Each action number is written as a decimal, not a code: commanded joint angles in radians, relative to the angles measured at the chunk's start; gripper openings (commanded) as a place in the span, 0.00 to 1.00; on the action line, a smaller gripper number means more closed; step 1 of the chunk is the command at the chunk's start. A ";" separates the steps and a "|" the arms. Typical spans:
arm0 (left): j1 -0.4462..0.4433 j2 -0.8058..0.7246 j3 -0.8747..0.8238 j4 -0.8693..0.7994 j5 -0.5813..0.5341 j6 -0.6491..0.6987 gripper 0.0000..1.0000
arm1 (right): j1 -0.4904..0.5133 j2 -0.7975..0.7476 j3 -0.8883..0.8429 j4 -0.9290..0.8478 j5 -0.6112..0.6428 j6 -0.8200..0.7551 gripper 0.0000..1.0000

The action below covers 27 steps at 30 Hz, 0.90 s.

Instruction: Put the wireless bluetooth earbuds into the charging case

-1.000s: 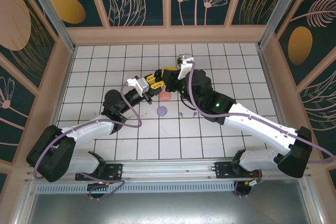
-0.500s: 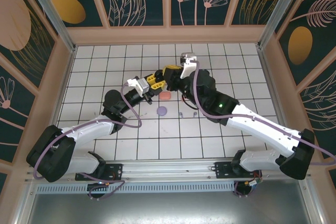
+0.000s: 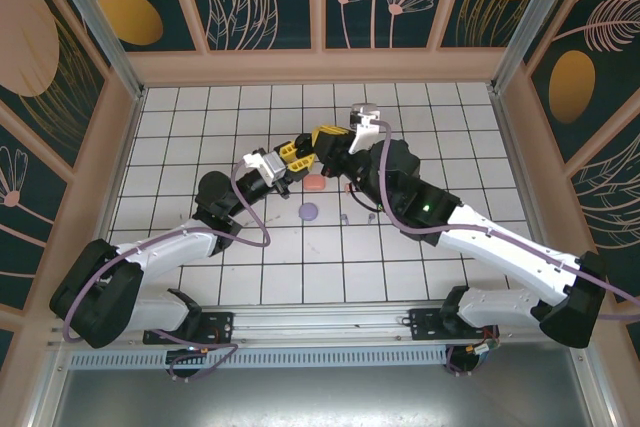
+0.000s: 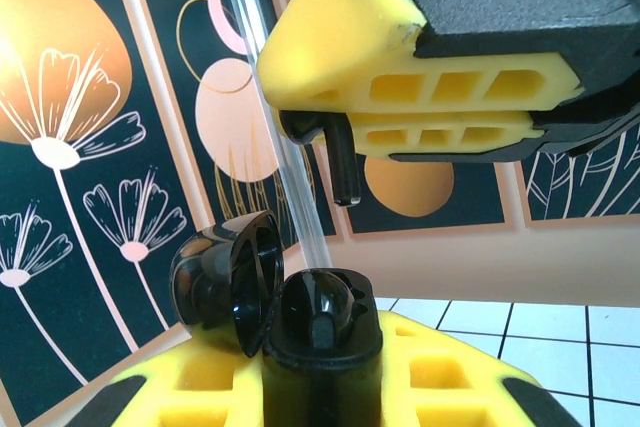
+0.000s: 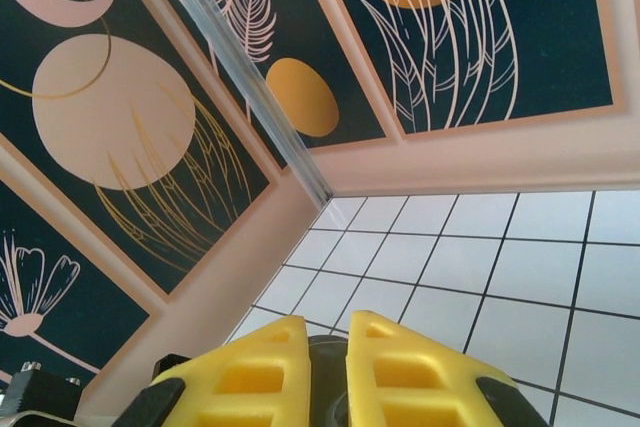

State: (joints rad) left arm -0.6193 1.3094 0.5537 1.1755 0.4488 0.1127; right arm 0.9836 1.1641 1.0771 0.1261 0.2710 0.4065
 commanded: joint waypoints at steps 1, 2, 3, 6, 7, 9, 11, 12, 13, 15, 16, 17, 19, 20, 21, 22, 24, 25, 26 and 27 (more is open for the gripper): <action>-0.005 -0.023 0.001 0.049 0.025 0.017 0.00 | 0.006 0.009 -0.004 0.067 -0.019 0.018 0.13; -0.004 -0.025 0.001 0.049 0.026 0.016 0.00 | 0.006 0.014 -0.002 0.067 -0.021 0.019 0.13; -0.004 -0.025 0.000 0.049 0.026 0.016 0.00 | 0.007 0.019 -0.002 0.068 -0.023 0.020 0.13; -0.005 -0.027 0.000 0.047 0.024 0.014 0.00 | 0.006 0.033 0.003 0.070 -0.026 0.022 0.13; -0.005 -0.028 0.001 0.048 0.025 0.012 0.00 | 0.006 0.037 0.005 0.071 -0.026 0.022 0.13; -0.005 -0.030 0.002 0.046 0.024 0.009 0.00 | 0.006 0.044 0.004 0.071 -0.025 0.023 0.13; -0.005 -0.033 0.003 0.046 0.024 0.007 0.00 | 0.007 0.050 0.003 0.071 -0.026 0.025 0.13; -0.005 -0.034 0.002 0.044 0.023 0.006 0.00 | 0.006 0.052 0.003 0.068 -0.024 0.025 0.13; -0.004 -0.034 0.002 0.045 0.021 0.005 0.00 | 0.007 0.054 0.003 0.066 -0.023 0.026 0.13; -0.005 -0.036 0.003 0.043 0.021 0.004 0.00 | 0.006 0.056 -0.004 0.064 -0.018 0.028 0.12; -0.005 -0.036 0.003 0.043 0.021 0.002 0.00 | 0.006 0.057 -0.006 0.064 -0.014 0.030 0.12; -0.004 -0.038 0.004 0.041 0.019 0.002 0.00 | 0.005 0.057 -0.007 0.060 -0.011 0.031 0.12; -0.005 -0.041 0.003 0.041 0.019 0.000 0.00 | 0.006 0.056 -0.010 0.055 -0.010 0.034 0.12; -0.005 -0.042 0.004 0.039 0.018 0.000 0.00 | 0.006 0.055 -0.012 0.053 -0.009 0.035 0.12; -0.004 -0.042 0.005 0.037 0.016 0.000 0.00 | 0.006 0.055 -0.014 0.051 -0.010 0.037 0.12; -0.005 -0.042 0.007 0.035 0.014 0.000 0.00 | 0.006 0.054 -0.015 0.049 -0.012 0.038 0.12; -0.005 -0.042 0.008 0.033 0.014 -0.002 0.00 | 0.005 0.050 -0.019 0.049 -0.017 0.041 0.12; -0.004 -0.042 0.009 0.033 0.013 -0.002 0.00 | 0.006 0.049 -0.020 0.049 -0.021 0.042 0.12; -0.005 -0.040 0.010 0.033 0.010 -0.004 0.00 | 0.006 0.045 -0.022 0.049 -0.025 0.041 0.12; -0.005 -0.040 0.011 0.032 0.010 -0.005 0.00 | 0.007 0.043 -0.021 0.047 -0.030 0.043 0.12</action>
State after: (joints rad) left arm -0.6193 1.2957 0.5537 1.1687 0.4625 0.1123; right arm 0.9836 1.2110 1.0767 0.1619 0.2600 0.4309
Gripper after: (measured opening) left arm 0.226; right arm 0.123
